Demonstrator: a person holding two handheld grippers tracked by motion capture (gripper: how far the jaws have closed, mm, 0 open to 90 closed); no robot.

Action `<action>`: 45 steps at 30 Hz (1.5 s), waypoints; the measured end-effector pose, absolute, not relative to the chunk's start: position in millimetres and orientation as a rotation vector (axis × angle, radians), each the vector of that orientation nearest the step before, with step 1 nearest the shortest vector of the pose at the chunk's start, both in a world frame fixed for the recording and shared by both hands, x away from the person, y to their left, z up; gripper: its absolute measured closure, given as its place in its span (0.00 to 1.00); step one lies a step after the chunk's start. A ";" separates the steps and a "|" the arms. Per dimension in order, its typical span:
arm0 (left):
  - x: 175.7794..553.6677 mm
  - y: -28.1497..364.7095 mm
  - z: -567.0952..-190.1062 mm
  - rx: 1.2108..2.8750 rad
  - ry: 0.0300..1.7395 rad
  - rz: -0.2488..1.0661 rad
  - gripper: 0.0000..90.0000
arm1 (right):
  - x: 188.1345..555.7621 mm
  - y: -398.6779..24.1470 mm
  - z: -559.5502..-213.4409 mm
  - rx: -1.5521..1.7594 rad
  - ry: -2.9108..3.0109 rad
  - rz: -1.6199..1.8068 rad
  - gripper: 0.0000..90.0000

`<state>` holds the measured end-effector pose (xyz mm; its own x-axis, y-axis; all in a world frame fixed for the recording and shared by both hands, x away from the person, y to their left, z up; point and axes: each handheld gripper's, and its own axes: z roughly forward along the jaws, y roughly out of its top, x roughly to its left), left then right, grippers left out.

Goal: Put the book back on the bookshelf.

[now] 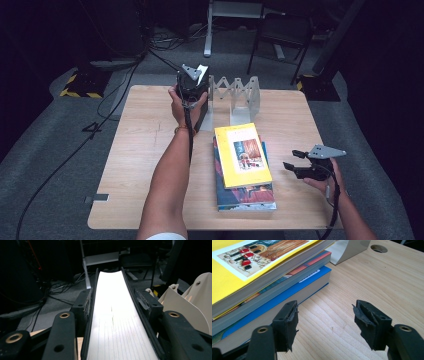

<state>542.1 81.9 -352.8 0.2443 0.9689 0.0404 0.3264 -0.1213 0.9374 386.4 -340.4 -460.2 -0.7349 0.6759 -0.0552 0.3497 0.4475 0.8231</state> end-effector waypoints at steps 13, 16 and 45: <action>537.5 83.6 -355.4 1.671 1.220 0.901 0.53 | 384.9 -337.7 -459.3 0.855 2.333 1.187 0.40; 536.0 84.7 -355.2 1.673 1.215 0.905 0.52 | 385.4 -338.6 -459.6 0.861 2.331 1.189 0.40; 474.8 116.4 -335.1 1.782 1.029 0.843 0.38 | 384.6 -338.4 -457.9 0.869 2.330 1.193 0.40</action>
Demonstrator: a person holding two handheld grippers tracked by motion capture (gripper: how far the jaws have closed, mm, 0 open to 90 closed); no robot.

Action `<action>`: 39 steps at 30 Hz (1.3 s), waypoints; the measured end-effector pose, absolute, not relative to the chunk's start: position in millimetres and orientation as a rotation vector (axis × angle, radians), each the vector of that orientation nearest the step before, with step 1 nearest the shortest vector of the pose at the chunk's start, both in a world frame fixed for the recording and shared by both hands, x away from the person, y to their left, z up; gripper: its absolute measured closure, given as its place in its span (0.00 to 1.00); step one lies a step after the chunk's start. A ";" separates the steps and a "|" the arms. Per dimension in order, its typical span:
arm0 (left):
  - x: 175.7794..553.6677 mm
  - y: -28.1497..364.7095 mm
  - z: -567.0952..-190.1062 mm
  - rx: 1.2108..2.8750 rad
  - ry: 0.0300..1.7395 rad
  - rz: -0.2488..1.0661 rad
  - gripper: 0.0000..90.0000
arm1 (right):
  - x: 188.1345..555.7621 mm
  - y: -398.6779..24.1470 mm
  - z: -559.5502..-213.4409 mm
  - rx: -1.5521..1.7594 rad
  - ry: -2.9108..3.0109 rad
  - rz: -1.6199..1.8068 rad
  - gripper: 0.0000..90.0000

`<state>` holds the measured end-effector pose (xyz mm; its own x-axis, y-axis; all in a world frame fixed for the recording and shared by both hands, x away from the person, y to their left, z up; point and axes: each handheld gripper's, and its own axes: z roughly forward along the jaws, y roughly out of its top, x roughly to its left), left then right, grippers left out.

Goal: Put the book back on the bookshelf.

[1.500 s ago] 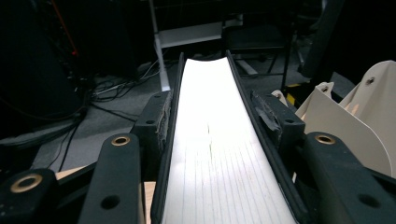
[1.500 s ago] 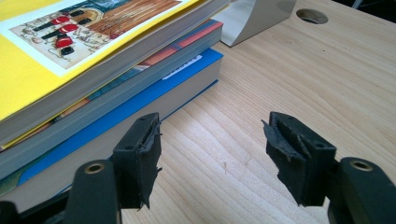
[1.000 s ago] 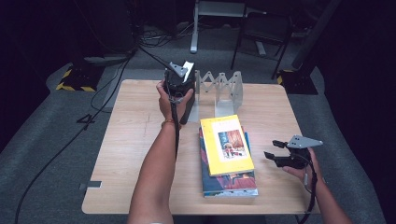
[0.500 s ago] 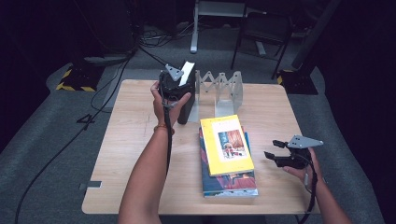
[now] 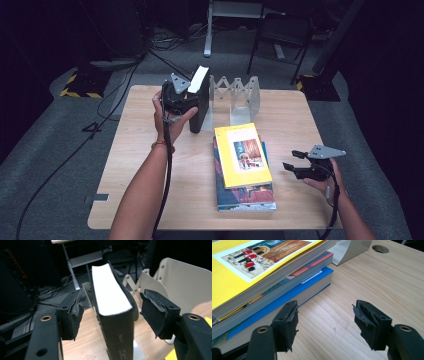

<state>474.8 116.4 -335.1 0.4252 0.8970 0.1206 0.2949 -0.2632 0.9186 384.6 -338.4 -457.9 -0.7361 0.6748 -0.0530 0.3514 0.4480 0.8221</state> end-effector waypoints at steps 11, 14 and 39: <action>447.4 125.7 -354.1 1.852 0.966 0.786 0.36 | 384.3 -337.7 -458.1 0.864 2.335 1.188 0.40; 439.9 127.0 -361.8 1.884 0.943 0.763 0.35 | 383.9 -337.1 -457.7 0.863 2.335 1.188 0.40; 343.0 126.2 -469.7 2.279 0.725 0.432 0.27 | 345.8 -303.9 -414.8 0.650 2.530 1.223 0.45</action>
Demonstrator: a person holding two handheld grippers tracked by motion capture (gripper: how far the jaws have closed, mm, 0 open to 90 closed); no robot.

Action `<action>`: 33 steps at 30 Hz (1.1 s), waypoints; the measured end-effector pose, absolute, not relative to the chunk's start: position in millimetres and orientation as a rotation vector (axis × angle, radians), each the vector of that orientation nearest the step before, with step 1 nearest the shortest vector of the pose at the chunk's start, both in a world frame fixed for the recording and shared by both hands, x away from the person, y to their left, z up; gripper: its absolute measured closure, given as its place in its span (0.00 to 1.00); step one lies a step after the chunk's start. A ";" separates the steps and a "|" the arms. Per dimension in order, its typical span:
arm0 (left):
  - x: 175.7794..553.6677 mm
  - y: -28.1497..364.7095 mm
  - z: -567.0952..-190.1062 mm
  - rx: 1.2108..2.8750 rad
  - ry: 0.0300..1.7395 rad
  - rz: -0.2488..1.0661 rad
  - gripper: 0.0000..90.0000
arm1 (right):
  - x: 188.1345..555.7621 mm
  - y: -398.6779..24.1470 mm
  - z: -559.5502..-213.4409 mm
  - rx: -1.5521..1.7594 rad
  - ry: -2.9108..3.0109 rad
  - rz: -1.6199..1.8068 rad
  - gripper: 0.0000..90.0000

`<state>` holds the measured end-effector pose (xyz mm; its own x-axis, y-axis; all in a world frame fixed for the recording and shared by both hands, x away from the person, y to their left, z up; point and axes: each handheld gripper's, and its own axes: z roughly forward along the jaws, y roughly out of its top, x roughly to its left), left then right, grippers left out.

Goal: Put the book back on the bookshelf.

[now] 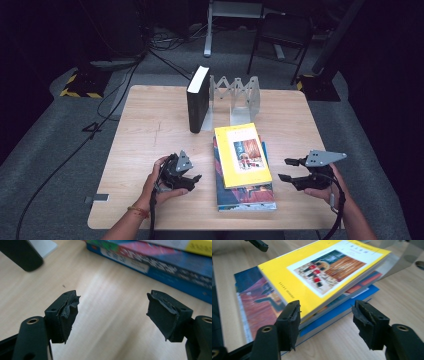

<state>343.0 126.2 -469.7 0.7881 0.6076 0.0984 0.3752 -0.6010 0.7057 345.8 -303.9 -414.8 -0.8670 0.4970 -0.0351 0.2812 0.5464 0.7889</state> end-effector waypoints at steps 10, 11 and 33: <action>328.3 138.1 -489.3 2.293 0.734 0.340 0.26 | 332.5 -286.1 -423.9 0.573 2.676 1.090 0.57; 325.8 139.4 -492.3 2.299 0.734 0.330 0.26 | 333.5 -285.9 -424.3 0.579 2.672 1.093 0.60; 323.8 147.7 -504.0 2.266 0.762 0.297 0.24 | 342.0 -275.7 -436.7 0.586 2.707 1.006 0.84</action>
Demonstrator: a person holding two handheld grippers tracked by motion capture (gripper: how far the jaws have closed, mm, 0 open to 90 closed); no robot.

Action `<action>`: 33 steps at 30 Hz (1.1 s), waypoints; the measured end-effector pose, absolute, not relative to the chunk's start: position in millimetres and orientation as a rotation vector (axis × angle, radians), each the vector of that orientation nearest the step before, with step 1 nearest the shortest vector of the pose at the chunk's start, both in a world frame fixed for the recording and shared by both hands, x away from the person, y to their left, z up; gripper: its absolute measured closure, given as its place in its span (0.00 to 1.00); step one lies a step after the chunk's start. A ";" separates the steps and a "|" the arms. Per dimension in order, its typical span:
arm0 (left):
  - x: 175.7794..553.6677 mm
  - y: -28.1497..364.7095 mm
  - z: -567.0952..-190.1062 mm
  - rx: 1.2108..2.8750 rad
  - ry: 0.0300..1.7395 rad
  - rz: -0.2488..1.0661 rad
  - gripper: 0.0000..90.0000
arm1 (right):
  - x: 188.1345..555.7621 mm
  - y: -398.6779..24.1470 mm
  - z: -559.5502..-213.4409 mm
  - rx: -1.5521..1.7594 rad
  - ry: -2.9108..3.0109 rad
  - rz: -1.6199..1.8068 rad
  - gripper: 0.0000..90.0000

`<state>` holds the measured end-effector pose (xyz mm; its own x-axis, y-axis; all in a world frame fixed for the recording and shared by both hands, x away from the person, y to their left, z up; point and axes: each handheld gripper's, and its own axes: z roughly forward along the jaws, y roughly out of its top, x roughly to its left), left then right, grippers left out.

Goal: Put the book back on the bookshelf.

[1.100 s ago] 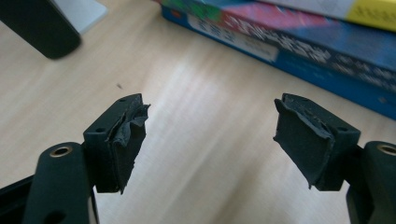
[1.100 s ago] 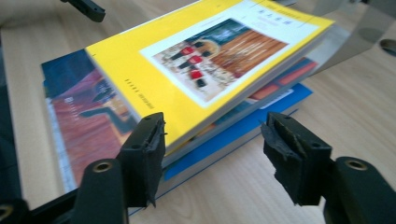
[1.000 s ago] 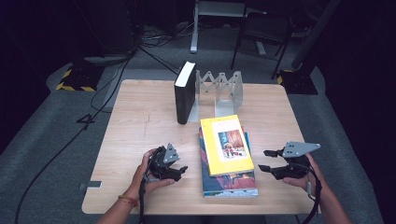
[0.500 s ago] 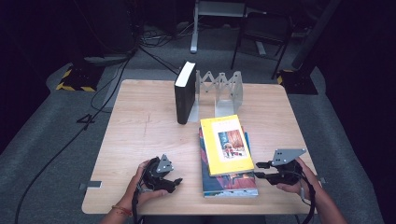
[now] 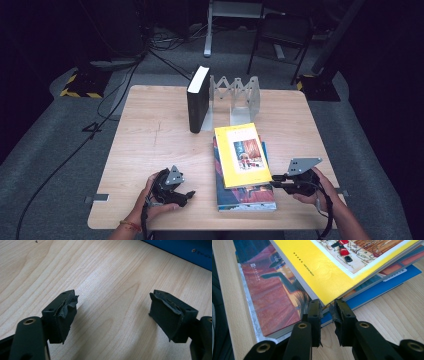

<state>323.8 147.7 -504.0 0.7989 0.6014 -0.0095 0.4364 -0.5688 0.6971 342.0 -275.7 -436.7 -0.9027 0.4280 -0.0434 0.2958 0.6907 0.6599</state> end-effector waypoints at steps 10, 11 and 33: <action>323.8 147.4 -504.0 2.266 0.766 0.297 0.24 | 342.6 -272.5 -438.5 0.570 2.731 0.952 0.81; 323.8 147.3 -504.0 2.266 0.766 0.297 0.24 | 342.6 -272.5 -438.5 0.570 2.731 0.952 0.81; 338.2 126.0 -494.5 2.209 0.783 0.338 0.29 | 351.8 -266.2 -426.3 0.663 2.731 1.179 0.46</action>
<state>338.2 126.0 -494.5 0.7774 0.6290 -0.0026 0.4297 -0.5279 0.7326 351.8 -266.2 -426.3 -0.9011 0.4253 0.0842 0.3529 0.6067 0.7124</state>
